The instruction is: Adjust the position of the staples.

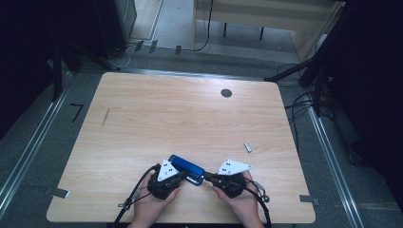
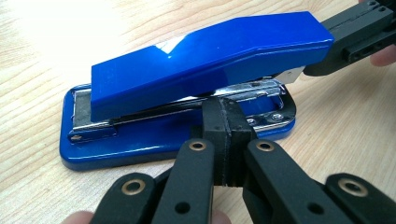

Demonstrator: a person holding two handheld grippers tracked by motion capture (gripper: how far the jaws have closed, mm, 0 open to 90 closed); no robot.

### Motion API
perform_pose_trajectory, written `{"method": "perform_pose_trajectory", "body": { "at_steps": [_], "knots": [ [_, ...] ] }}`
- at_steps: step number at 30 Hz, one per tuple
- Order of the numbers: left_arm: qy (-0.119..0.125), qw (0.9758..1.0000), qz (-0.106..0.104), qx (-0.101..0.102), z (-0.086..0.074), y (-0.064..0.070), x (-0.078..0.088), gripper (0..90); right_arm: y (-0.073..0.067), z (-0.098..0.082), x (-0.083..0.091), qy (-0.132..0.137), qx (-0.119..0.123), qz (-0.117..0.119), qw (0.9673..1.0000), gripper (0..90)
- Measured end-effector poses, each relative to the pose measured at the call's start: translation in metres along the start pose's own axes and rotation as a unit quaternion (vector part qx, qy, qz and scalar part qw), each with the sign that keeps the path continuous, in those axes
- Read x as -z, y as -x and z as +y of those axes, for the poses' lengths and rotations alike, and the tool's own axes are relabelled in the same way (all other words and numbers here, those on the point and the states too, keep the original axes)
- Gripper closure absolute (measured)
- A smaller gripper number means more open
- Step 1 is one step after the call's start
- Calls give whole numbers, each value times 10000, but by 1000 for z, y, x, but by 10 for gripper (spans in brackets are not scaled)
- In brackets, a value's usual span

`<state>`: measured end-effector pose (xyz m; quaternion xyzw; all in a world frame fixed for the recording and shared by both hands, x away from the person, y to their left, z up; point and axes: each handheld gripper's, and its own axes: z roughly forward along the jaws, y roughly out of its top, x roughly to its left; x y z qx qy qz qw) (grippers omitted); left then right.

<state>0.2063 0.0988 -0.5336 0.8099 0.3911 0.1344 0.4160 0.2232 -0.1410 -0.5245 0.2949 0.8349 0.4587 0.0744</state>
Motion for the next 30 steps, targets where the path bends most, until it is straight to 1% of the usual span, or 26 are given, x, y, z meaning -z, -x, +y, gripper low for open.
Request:
{"method": "perform_pose_trajectory", "body": {
  "at_steps": [1, 7, 12, 16, 19, 30],
  "knots": [
    [12, 10000, 3, 30, 0, 0, 0, 900, 0, 0, 0, 3, -4, 7, 10000, 900],
    [13, 10000, -1, 47, 0, -1, 0, 900, -1, 1, 1, 14, 24, 27, 10000, 900],
    [2, 10000, 0, 26, 0, -1, 0, 900, -2, 2, 2, 36, 8, 58, 10000, 900],
    [7, 10000, 8, 35, 0, 0, 0, 900, -2, 4, 3, 106, 16, 66, 9999, 900],
    [6, 10000, 9, 28, 0, 0, 0, 900, -2, 5, 5, 170, -39, 96, 9998, 900],
    [4, 10000, 3, 23, 0, 0, 0, 900, -2, 12, 8, 366, -47, 122, 9992, 900]
  ]
}}
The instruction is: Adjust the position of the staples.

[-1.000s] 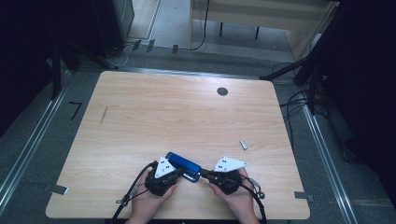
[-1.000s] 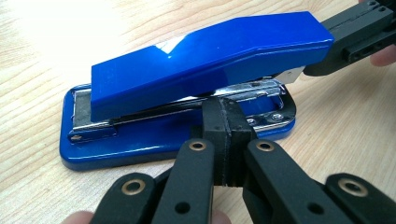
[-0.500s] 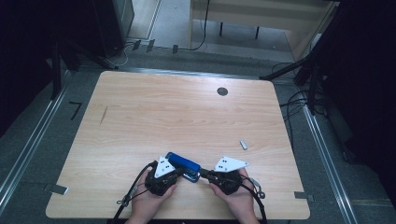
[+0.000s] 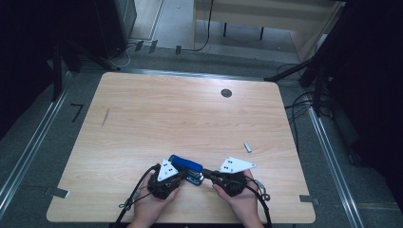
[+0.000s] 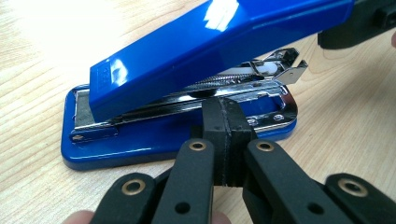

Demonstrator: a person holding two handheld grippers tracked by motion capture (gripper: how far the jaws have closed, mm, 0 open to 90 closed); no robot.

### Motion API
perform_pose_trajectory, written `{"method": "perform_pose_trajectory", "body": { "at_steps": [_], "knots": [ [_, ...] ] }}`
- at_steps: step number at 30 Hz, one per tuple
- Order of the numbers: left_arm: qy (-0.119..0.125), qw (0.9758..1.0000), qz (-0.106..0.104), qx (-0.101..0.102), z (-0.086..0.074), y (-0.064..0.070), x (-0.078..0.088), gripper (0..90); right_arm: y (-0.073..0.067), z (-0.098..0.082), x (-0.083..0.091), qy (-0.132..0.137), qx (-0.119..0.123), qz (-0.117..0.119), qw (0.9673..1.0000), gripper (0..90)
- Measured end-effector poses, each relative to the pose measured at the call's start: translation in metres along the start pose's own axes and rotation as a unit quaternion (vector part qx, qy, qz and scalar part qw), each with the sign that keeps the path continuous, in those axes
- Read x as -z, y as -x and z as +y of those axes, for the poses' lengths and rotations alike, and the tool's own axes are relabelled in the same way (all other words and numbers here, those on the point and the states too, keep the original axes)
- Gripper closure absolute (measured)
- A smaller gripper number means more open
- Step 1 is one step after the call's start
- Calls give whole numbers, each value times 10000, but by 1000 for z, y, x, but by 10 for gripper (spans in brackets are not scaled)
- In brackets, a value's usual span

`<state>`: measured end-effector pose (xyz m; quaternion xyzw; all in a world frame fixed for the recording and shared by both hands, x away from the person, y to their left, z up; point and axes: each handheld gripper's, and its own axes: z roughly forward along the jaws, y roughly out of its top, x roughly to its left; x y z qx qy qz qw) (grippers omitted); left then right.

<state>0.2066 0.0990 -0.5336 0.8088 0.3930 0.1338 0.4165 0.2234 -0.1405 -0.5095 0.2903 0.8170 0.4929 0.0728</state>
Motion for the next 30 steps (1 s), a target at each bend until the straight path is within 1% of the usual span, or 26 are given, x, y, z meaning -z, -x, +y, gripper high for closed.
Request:
{"method": "perform_pose_trajectory", "body": {
  "at_steps": [3, 11, 13, 14, 15, 19, 24, 26, 30],
  "knots": [
    [7, 10000, -6, -4, 0, 0, 0, 900, 0, 2, 0, 82, -12, -26, 10000, 900],
    [1, 10000, 23, -21, 0, 1, 0, 900, -2, 5, 0, 116, 13, -20, 9999, 900],
    [3, 10000, 29, -25, 0, 1, 0, 900, -3, 7, 0, 132, 38, -55, 9999, 900],
    [8, 10000, 31, -22, 0, 1, 0, 900, -3, 8, 0, 159, 18, -37, 9999, 900],
    [7, 10000, 33, -24, 0, 1, 0, 900, -3, 11, 1, 208, 48, -28, 9998, 900],
    [-3, 10000, 49, -39, 0, 1, 0, 900, -4, 15, 1, 250, 97, -16, 9996, 900],
    [11, 10000, 52, -61, 0, 2, 0, 900, -6, 25, 0, 331, 133, -73, 9993, 900],
    [16, 10000, 53, -77, 0, 2, 0, 900, -6, 26, -1, 337, 113, -84, 9993, 900],
    [17, 10000, 60, -75, 0, 2, 0, 900, -8, 31, -2, 386, 148, -76, 9991, 900]
  ]
}}
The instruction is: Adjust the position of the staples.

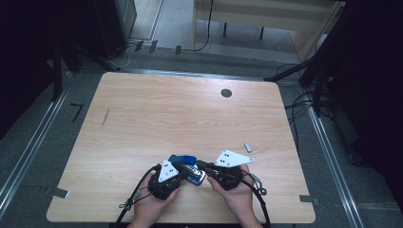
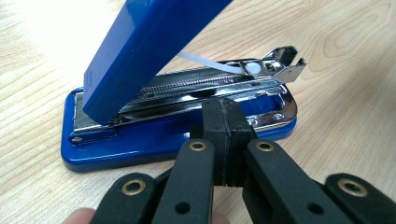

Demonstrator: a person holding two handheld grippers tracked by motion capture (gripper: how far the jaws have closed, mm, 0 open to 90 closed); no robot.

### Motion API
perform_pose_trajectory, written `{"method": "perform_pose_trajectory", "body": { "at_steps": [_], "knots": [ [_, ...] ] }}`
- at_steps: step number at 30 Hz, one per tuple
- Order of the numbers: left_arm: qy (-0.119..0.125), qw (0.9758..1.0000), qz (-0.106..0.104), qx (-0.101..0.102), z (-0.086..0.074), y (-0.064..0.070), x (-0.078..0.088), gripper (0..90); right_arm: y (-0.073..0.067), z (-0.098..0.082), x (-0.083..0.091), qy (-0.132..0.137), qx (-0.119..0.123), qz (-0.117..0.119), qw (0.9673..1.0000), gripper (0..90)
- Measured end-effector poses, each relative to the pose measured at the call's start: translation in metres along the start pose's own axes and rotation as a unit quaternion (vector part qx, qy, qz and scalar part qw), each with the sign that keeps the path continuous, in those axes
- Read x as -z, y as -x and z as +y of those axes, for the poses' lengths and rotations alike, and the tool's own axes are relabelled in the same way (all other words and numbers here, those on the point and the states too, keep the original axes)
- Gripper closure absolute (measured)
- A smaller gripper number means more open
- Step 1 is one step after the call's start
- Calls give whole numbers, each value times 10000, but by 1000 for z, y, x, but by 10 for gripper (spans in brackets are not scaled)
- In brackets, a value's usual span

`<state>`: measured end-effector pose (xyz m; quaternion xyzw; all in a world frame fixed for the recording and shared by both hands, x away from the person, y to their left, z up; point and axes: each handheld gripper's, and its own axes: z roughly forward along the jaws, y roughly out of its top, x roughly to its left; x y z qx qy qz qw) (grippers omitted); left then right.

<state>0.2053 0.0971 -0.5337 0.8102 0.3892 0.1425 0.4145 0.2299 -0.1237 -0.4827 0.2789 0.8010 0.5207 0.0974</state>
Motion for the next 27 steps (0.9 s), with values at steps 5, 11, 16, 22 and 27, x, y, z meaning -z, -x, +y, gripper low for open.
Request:
{"method": "perform_pose_trajectory", "body": {
  "at_steps": [5, 11, 16, 22, 27],
  "knots": [
    [-8, 10000, 11, -14, 0, 0, 0, 900, -2, 6, -2, 24, 51, -13, 10000, 900],
    [-1, 10000, 24, -53, 0, 1, 0, 900, -3, 14, -6, 41, 83, 10, 10000, 900],
    [4, 10000, 23, -78, 0, 1, 0, 900, -3, 18, -8, 46, 109, 27, 9999, 900],
    [2, 10000, 35, -86, 0, 1, 0, 900, -4, 25, -11, 39, 179, 12, 9998, 900],
    [2, 10000, 35, -87, 0, 1, 0, 900, -5, 29, -14, 18, 225, 31, 9997, 900]
  ]
}}
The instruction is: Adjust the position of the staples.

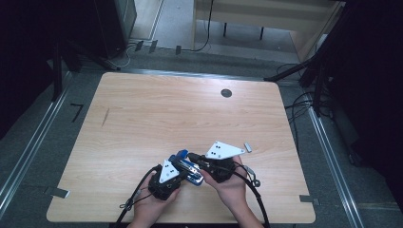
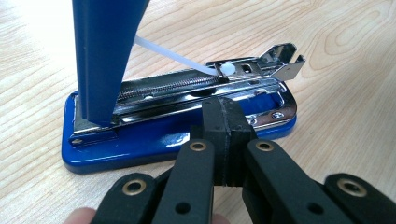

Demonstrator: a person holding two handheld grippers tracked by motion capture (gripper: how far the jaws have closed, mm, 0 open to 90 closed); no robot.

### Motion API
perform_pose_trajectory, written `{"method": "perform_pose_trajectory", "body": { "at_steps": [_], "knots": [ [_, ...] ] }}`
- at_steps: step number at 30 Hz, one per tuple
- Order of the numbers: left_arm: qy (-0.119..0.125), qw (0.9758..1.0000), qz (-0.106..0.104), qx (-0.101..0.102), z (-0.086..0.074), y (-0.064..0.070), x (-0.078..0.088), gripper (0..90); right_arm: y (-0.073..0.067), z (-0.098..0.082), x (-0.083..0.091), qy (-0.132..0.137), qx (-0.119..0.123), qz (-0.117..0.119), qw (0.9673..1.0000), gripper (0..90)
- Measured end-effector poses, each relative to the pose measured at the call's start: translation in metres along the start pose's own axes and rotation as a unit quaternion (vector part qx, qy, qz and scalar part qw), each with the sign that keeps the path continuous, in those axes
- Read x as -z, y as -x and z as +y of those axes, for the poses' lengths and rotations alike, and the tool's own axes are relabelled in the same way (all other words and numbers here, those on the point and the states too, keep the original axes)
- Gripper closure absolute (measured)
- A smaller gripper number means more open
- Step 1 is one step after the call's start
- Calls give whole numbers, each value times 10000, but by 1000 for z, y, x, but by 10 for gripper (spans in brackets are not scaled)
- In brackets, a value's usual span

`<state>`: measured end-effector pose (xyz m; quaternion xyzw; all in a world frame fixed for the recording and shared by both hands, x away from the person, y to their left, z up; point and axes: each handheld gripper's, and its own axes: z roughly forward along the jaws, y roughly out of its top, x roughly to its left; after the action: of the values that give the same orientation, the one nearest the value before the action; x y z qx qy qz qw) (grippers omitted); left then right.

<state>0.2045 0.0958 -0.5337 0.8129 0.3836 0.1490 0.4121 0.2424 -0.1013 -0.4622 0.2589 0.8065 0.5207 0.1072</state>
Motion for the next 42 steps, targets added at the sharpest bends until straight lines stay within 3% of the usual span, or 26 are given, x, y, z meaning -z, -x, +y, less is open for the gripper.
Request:
{"method": "perform_pose_trajectory", "body": {
  "at_steps": [24, 42],
  "knots": [
    [13, 10000, 17, -53, 0, 0, 0, 900, -2, 21, -20, -12, 165, 79, 9998, 900],
    [16, 10000, 27, -75, 0, 0, 0, 900, -2, 30, -37, 66, 150, 198, 9997, 900]
  ]
}}
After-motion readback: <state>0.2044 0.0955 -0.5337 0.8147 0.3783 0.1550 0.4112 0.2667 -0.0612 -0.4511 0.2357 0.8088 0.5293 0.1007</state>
